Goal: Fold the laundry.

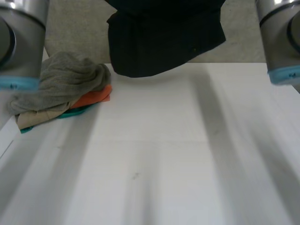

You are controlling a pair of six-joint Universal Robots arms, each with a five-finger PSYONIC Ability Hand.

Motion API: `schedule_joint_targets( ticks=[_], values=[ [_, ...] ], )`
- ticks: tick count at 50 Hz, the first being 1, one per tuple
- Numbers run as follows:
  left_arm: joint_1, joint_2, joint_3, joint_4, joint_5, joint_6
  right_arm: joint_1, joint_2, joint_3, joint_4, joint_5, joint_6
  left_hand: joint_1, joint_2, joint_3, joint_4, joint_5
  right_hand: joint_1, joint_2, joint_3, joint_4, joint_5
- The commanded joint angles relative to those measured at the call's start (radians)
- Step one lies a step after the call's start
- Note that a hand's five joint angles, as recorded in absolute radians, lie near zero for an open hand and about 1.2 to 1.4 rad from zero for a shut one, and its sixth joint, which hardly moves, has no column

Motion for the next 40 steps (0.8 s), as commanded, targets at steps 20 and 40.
schedule_joint_targets(
  ticks=[20,40],
  values=[
    [-0.104,0.036,-0.793,-0.364,-0.056,0.071,-0.022,0.032,0.775,0.2,-0.116,-0.105,0.262,0.2,0.208,0.2,0.223,0.293,0.223,0.207,0.198,0.21],
    [-0.251,0.334,-0.804,-0.918,-0.078,0.119,-0.097,-0.249,0.875,0.848,-0.158,-0.405,-0.96,-1.022,-1.013,-1.022,-0.999,0.293,0.223,0.207,0.198,0.21]
  ],
)
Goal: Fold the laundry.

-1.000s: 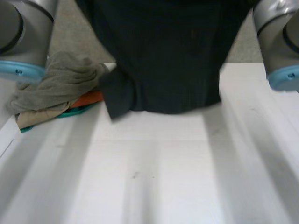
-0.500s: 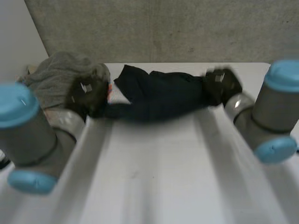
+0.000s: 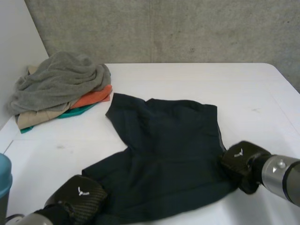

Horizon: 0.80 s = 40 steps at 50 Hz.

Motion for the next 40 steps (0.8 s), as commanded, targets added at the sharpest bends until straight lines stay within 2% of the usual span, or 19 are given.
schedule_joint_targets(
  ticks=[1,6,13,17,22,29,32,34,35,36,37,40],
  values=[
    [-0.016,0.01,0.07,-0.031,0.005,0.064,-0.005,0.0,0.045,0.007,-0.035,-0.036,-0.96,-1.022,-1.014,-1.022,-0.999,0.293,0.207,0.202,0.198,0.21],
    [0.049,-0.085,0.182,0.182,0.068,0.183,-0.001,0.006,0.078,-0.134,-0.033,0.003,-0.96,-1.022,-1.014,-1.022,-0.999,0.293,0.207,0.202,0.198,0.21],
    [0.072,-0.332,0.4,0.393,0.205,0.24,0.03,0.003,0.11,-0.215,-0.021,0.062,-0.942,-1.004,-0.996,-1.004,-0.981,0.293,0.207,0.202,0.198,0.21],
    [0.09,-0.502,0.562,0.411,0.27,0.258,0.044,0.004,0.127,-0.242,-0.004,0.077,-0.704,-0.766,-0.758,-0.766,-0.743,0.293,0.207,0.202,0.198,0.21],
    [0.109,-0.686,0.731,0.362,0.304,0.34,0.047,0.006,0.149,-0.268,0.01,0.086,-0.63,-0.693,-0.684,-0.693,-0.669,0.293,0.207,0.202,0.198,0.21],
    [0.122,-0.855,0.877,0.296,0.305,0.517,0.039,0.006,0.176,-0.304,0.01,0.088,-0.601,-0.664,-0.655,-0.664,-0.64,0.293,0.207,0.202,0.198,0.21],
    [0.127,-0.887,0.899,0.296,0.307,0.528,0.038,0.004,0.181,-0.312,0.01,0.088,-0.528,-0.59,-0.582,-0.59,-0.567,0.293,0.207,0.202,0.198,0.21],
    [0.132,-0.914,0.911,0.297,0.304,0.522,0.036,0.004,0.184,-0.318,0.01,0.088,-0.308,-0.371,-0.362,-0.371,-0.347,0.293,0.207,0.202,0.198,0.21],
    [0.138,-0.918,0.914,0.299,0.299,0.516,0.036,0.003,0.184,-0.32,0.011,0.088,0.065,0.002,0.011,0.002,0.026,0.293,0.207,0.202,0.198,0.21],
    [0.138,-0.914,0.913,0.299,0.293,0.516,0.035,0.003,0.184,-0.32,0.01,0.088,0.26,0.198,0.206,0.198,0.221,0.293,0.207,0.202,0.198,0.21],
    [0.136,-0.908,0.91,0.3,0.283,0.513,0.035,0.003,0.184,-0.32,0.011,0.088,0.262,0.2,0.208,0.2,0.223,0.293,0.207,0.202,0.198,0.21],
    [0.126,-0.82,0.859,0.308,0.168,0.489,0.032,0.0,0.186,-0.32,0.013,0.085,0.262,0.2,0.208,0.2,0.223,0.293,0.207,0.202,0.198,0.21]
  ],
)
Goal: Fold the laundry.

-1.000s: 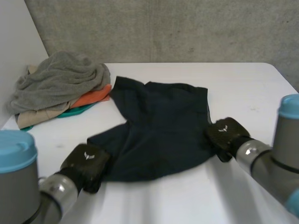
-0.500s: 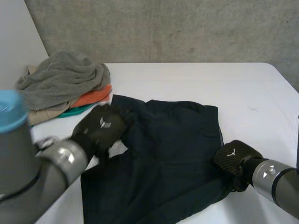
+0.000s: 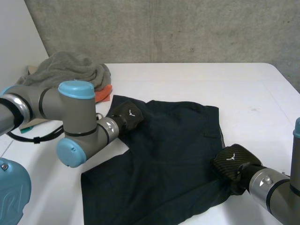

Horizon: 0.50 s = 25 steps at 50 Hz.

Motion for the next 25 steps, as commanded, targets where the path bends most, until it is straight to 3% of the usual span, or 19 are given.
schedule_joint_targets(
  ticks=[1,9,16,17,18,20,25],
  values=[
    [-0.009,0.129,-0.099,0.027,-0.175,-0.059,-0.004,-0.004,0.002,-0.002,0.004,-0.005,0.232,0.257,0.269,0.261,0.274,0.293,0.207,0.202,0.198,0.209],
    [-0.004,0.215,-0.287,0.167,-0.333,-0.065,0.006,-0.005,0.003,-0.001,0.005,-0.005,0.232,0.257,0.269,0.261,0.274,0.293,0.207,0.202,0.198,0.209],
    [-0.006,0.224,-0.312,0.034,-0.445,-0.059,0.034,-0.011,0.005,0.01,0.016,-0.005,0.232,0.257,0.269,0.261,0.274,0.293,0.207,0.202,0.198,0.209],
    [-0.009,0.227,-0.308,0.019,-0.444,-0.071,0.036,-0.013,0.005,0.012,0.017,-0.005,0.032,0.056,0.069,0.06,0.074,0.293,0.207,0.202,0.198,0.209],
    [-0.015,0.239,-0.299,-0.021,-0.435,-0.102,0.04,-0.016,0.005,0.012,0.02,-0.001,-0.494,-0.469,-0.456,-0.465,-0.451,0.293,0.207,0.202,0.198,0.209],
    [-0.016,0.259,-0.292,-0.054,-0.421,-0.136,0.045,-0.021,0.005,0.01,0.024,0.0,-0.923,-0.898,-0.885,-0.894,-0.881,0.293,0.207,0.202,0.198,0.209],
    [0.005,0.387,-0.292,-0.141,-0.402,-0.297,0.046,-0.045,-0.001,0.007,0.025,0.005,-0.99,-0.965,-0.952,-0.961,-0.948,0.293,0.207,0.202,0.198,0.209]
  ],
)
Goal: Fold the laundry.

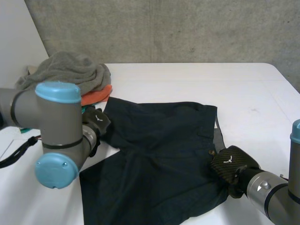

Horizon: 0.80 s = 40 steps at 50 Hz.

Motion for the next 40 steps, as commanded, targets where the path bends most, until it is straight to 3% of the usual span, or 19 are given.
schedule_joint_targets(
  ticks=[1,7,11,14,21,34,35,39,40],
  values=[
    [0.024,0.173,-0.006,-0.138,0.032,-0.234,0.006,-0.033,-0.01,-0.005,0.004,0.011,-0.038,-0.088,-0.092,-0.082,-0.096,0.293,0.207,0.202,0.198,0.209],
    [0.027,0.36,-0.152,-0.236,0.083,-0.441,0.026,-0.053,-0.05,0.001,0.001,0.054,-0.026,-0.076,-0.08,-0.07,-0.083,0.293,0.207,0.202,0.198,0.209],
    [0.003,0.45,-0.296,-0.279,0.141,-0.52,0.042,-0.055,-0.081,0.001,0.006,0.092,0.027,-0.023,-0.027,-0.017,-0.03,0.293,0.207,0.202,0.198,0.209],
    [-0.045,0.506,-0.417,-0.295,0.164,-0.535,0.046,-0.053,-0.109,0.004,0.007,0.147,0.054,0.003,0.0,0.01,-0.004,0.293,0.207,0.202,0.198,0.209],
    [-0.163,0.585,-0.572,-0.275,0.129,-0.539,0.046,-0.041,-0.156,0.016,0.027,0.29,0.156,0.106,0.102,0.113,0.099,0.293,0.207,0.202,0.198,0.209],
    [-0.237,0.49,-0.582,-0.255,0.078,-0.552,0.04,-0.038,-0.179,0.012,0.125,0.411,0.235,0.185,0.181,0.192,0.178,0.293,0.207,0.202,0.198,0.209],
    [-0.238,0.479,-0.576,-0.252,0.075,-0.551,0.039,-0.038,-0.179,0.012,0.131,0.413,0.297,0.246,0.243,0.253,0.239,0.293,0.207,0.202,0.198,0.209],
    [-0.229,0.444,-0.543,-0.203,0.025,-0.552,0.03,-0.04,-0.178,0.024,0.13,0.407,1.076,1.026,1.022,1.033,1.019,0.293,0.207,0.202,0.198,0.209],
    [-0.226,0.437,-0.539,-0.172,-0.001,-0.548,0.028,-0.041,-0.175,0.033,0.124,0.392,1.183,1.132,1.129,1.139,1.125,0.293,0.207,0.202,0.198,0.209]
  ],
)
